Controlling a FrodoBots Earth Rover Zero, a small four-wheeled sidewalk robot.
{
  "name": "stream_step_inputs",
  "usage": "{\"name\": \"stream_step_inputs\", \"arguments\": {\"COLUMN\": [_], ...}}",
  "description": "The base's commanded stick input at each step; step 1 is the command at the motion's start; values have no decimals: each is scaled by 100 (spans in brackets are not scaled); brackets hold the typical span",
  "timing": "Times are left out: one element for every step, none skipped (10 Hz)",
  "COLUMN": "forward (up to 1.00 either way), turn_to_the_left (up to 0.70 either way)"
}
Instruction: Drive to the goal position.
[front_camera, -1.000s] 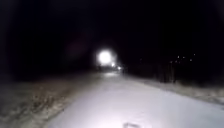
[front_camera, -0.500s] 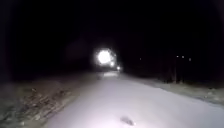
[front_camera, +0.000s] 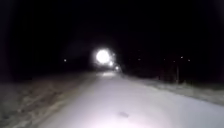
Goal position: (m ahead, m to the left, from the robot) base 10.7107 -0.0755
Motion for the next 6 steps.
{"name": "stream_step_inputs", "arguments": {"forward": [100, 100, 100, 100, 100, 100], "turn_to_the_left": [0, 0, 0, 0, 0, 0]}}
